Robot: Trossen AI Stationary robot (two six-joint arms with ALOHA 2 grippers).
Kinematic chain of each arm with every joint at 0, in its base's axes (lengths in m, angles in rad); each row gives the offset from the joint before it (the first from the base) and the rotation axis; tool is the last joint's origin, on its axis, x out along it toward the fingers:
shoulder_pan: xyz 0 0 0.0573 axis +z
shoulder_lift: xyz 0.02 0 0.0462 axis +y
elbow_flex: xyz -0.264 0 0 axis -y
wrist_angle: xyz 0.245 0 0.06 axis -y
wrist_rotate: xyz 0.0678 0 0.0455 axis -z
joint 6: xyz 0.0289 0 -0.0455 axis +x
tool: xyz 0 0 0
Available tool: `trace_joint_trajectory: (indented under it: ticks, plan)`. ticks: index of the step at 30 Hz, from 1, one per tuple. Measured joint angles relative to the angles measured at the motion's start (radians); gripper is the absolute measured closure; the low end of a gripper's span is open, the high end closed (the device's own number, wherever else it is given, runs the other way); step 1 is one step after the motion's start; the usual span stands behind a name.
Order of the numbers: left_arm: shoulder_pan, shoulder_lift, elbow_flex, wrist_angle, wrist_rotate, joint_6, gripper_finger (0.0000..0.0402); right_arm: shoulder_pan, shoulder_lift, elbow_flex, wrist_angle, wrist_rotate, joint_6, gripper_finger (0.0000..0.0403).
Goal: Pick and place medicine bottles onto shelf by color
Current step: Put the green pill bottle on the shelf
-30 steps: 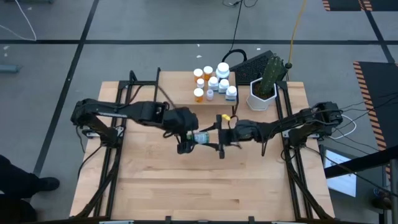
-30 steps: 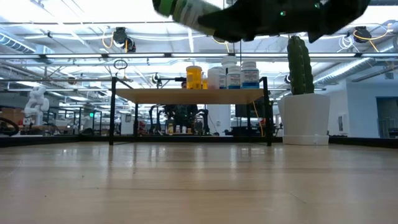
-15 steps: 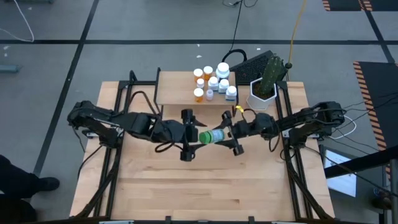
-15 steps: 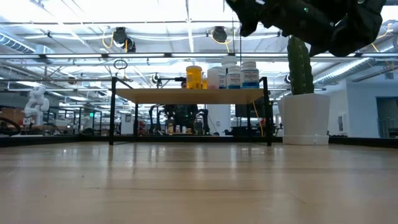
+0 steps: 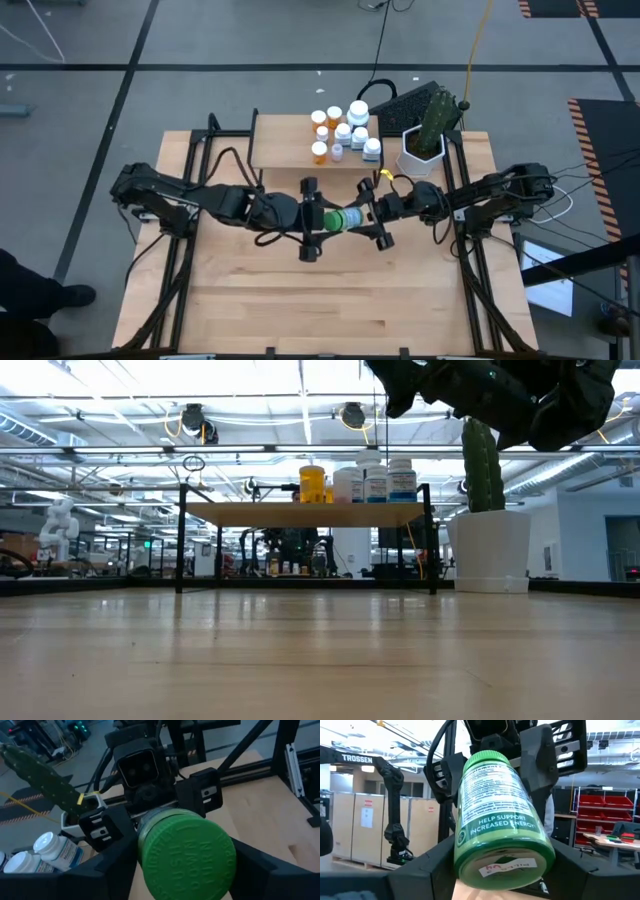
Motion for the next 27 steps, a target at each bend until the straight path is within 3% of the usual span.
trace_joint_trajectory:
  ticks: [5, 11, 16, 22, 27]
  plan:
    - [-0.001, 0.0, 0.0, -0.006, -0.002, -0.008, 0.0177, 0.0, 0.001, 0.0, 0.001, 0.002, 0.0, 0.0173]
    - [0.022, -0.009, 0.001, -0.053, 0.008, -0.024, 0.0173, -0.006, 0.001, 0.0, -0.023, 0.018, 0.004, 0.016]
    - [0.078, -0.025, 0.075, -0.269, 0.01, -0.071, 0.018, -0.036, 0.001, 0.003, -0.12, 0.097, -0.023, 0.0112]
    - [0.224, -0.03, 0.214, -0.598, 0.008, -0.134, 0.0175, -0.063, 0.001, 0.001, -0.336, 0.23, -0.042, 0.0064]
    - [0.455, -0.032, 0.239, -0.678, 0.149, -0.136, 0.0175, -0.074, 0.001, 0.002, -0.432, 0.245, -0.042, 0.0058]
